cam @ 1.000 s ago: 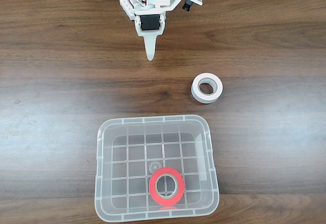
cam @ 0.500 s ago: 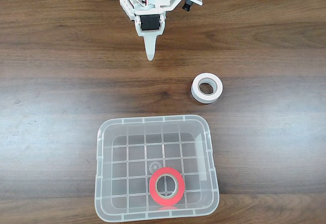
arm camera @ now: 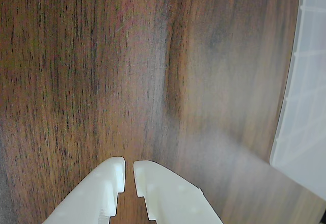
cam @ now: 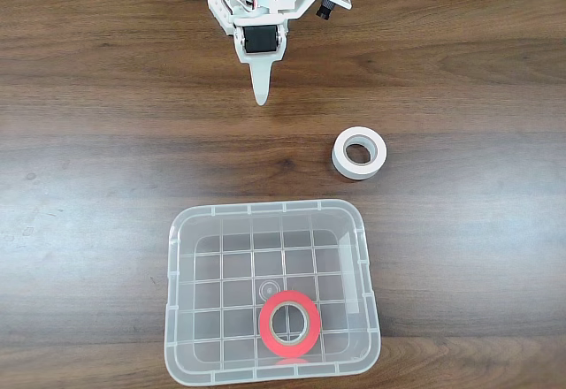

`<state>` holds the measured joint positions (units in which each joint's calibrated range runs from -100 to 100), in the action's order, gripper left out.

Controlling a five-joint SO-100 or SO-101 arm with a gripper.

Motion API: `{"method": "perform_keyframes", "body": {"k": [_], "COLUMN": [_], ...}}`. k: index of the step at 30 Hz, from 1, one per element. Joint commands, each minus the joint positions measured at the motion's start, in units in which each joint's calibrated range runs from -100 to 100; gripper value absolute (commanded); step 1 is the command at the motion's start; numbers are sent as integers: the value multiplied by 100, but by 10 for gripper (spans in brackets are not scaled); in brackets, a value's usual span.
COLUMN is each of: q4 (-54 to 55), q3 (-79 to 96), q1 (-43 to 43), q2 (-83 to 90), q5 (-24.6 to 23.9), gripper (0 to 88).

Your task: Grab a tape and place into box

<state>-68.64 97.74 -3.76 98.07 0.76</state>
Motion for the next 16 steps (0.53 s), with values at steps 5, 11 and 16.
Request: {"method": "perform_keyframes", "body": {"k": [5,11,16], "q4": [-19,-19,-19], "q3": [-142,-142,-142], "q1": [39,39,39], "q2": [88,88,88], "q5": [14,14,14], "gripper": [12,12,12]}}
